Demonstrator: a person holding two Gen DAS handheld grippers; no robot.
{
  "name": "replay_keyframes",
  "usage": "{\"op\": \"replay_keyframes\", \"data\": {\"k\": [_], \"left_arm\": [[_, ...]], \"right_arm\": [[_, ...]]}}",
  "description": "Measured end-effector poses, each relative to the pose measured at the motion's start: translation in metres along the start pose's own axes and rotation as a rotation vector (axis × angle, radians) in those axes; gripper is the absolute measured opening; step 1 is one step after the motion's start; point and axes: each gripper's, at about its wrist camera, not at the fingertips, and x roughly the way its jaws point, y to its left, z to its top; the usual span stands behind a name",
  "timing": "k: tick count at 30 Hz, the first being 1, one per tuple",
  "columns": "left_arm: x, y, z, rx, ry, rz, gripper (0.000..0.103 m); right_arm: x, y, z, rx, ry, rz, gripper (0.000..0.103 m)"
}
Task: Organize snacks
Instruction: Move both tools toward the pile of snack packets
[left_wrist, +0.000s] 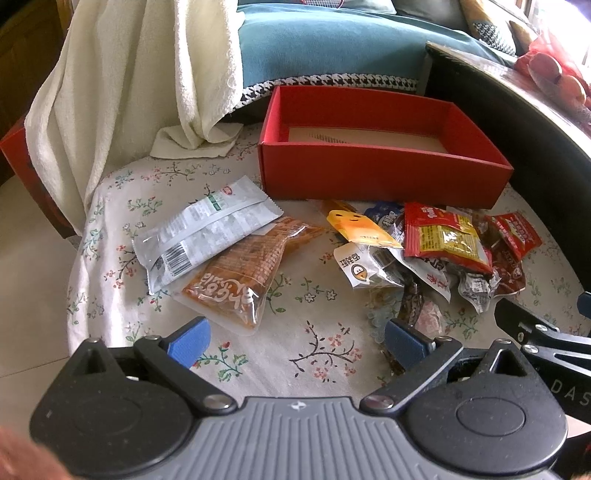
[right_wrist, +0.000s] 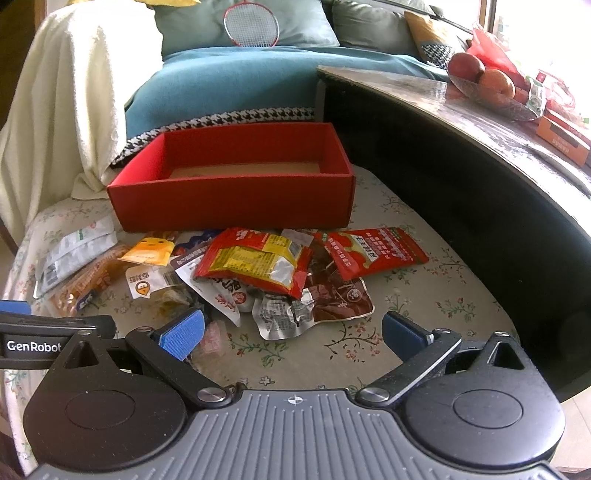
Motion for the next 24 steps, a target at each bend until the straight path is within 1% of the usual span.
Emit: {"op": "replay_keyframes", "data": {"k": [13,24], "left_arm": [[0.0005,0.0007,0.0005,0.005,0.005,0.009,0.096],[0.0008,0.0013,-0.0001,0.013,0.004,0.020,0.095]], "right_arm": [[0.0028,0.0016,-0.0004,-0.012,0.019,0.011,0.103],[0.0072,0.0022,-0.0005,-0.008,0.050,0.037,0.103]]}}
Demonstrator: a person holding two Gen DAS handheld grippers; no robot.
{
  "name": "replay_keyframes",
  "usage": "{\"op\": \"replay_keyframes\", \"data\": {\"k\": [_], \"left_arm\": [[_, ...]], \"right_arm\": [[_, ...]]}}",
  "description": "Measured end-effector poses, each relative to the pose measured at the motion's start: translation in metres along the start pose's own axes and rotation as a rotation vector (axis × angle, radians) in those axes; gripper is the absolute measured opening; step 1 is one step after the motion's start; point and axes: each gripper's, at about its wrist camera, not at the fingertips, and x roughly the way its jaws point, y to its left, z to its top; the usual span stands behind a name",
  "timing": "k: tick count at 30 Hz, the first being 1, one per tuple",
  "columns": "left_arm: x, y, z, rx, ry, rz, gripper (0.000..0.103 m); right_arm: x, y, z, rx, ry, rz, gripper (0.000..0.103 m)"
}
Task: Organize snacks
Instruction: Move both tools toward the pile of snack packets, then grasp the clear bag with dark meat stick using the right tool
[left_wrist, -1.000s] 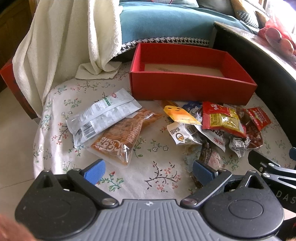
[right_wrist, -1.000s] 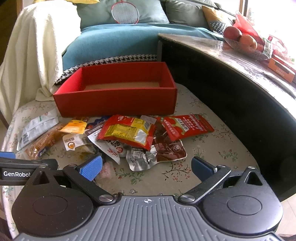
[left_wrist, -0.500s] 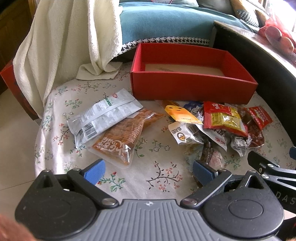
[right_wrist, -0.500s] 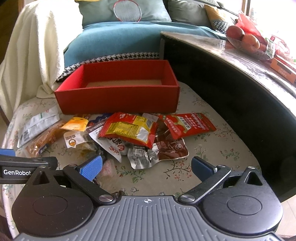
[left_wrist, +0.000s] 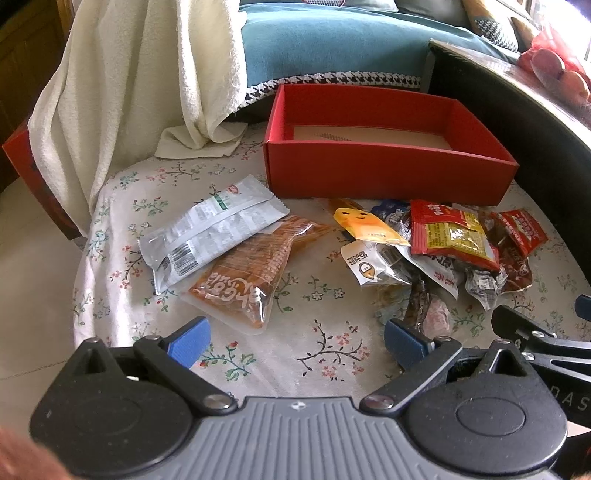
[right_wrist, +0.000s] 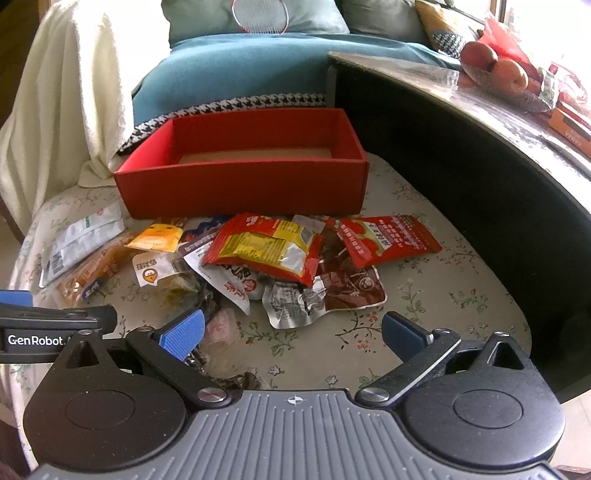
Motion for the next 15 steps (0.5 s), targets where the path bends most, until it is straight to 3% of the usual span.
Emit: {"op": "replay_keyframes", "data": {"k": [15], "left_arm": [[0.004,0.003,0.000,0.003,0.017,0.013,0.093]], "right_arm": [[0.014,0.000,-0.002,0.024,0.099,0.078,0.100]]}}
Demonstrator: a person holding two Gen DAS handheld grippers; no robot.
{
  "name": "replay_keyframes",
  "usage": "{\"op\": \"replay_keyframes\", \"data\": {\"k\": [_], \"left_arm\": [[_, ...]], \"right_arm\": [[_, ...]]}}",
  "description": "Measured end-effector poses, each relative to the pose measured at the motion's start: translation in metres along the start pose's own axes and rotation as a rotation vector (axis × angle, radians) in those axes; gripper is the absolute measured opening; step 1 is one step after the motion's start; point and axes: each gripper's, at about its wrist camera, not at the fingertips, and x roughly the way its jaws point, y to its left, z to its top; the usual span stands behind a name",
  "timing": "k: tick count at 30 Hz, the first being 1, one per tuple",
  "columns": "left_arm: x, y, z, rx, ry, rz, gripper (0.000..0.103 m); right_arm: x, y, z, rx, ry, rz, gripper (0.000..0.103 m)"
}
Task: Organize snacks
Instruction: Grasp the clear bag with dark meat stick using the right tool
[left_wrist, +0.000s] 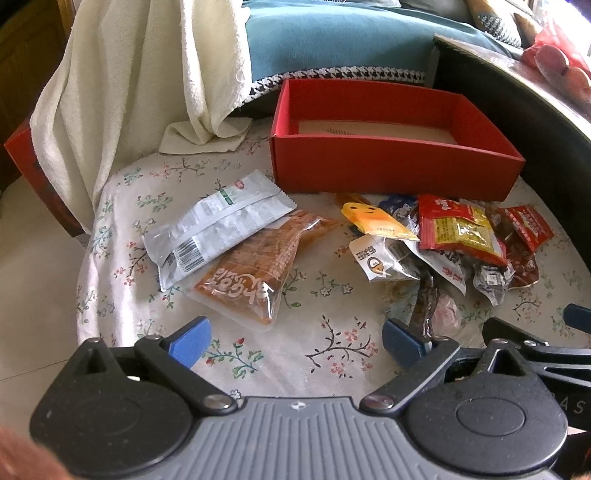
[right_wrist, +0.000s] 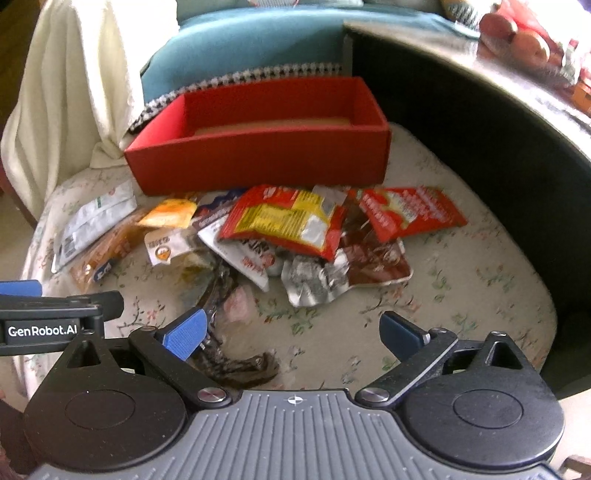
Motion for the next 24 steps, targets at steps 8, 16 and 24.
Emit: {"op": "replay_keyframes", "data": {"k": [8,16,24], "left_arm": [[0.002,0.010,0.000,-0.008,0.009,-0.016,0.093],[-0.003,0.033,0.010,-0.075,0.001,-0.031,0.094],[0.001,0.036,0.005,-0.082,0.032,-0.065,0.094]], "right_arm": [[0.008,0.007,0.000,-0.060,0.034,0.026,0.099],[0.035,0.007,0.004,-0.035,0.154,0.098,0.083],[0.054,0.033,0.009,-0.076,0.194,0.137,0.085]]}}
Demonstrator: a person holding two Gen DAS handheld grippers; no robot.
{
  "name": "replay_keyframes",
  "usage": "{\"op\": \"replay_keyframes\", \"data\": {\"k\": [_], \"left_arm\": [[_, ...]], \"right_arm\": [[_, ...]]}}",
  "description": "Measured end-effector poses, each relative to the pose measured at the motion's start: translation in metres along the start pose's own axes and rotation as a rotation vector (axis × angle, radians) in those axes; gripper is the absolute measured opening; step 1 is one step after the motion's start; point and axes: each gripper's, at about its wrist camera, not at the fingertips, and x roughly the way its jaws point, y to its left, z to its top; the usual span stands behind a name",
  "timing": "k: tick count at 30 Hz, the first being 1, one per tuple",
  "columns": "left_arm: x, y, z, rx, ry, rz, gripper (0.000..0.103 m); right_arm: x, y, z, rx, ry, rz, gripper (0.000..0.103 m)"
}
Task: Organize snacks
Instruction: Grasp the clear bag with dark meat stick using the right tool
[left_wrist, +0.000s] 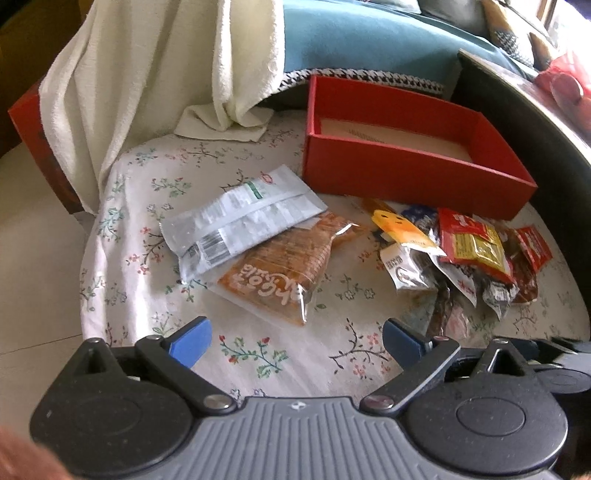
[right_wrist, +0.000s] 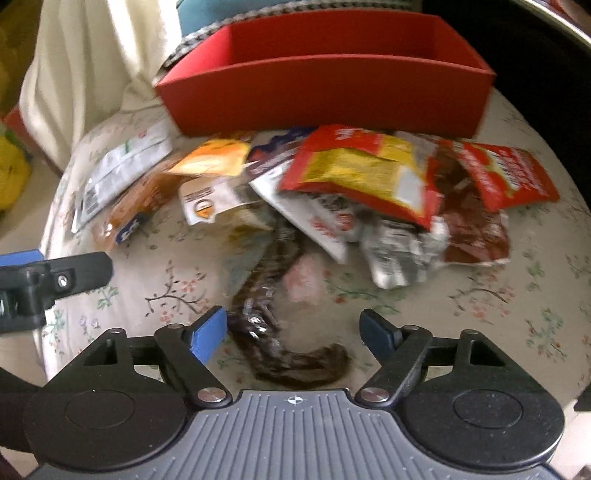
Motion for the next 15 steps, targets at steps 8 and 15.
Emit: {"op": "replay_keyframes", "data": {"k": [8,15], "left_arm": [[0.004,0.014,-0.001,-0.032,0.022,-0.002,0.094],[0.003,0.031,-0.001,-0.080,0.029,-0.009,0.094]], "right_arm": [[0.020,0.026,-0.002,-0.114,0.003,-0.090,0.103],[0.007,0.027,0.000,-0.255,0.090,-0.054,0.080]]}}
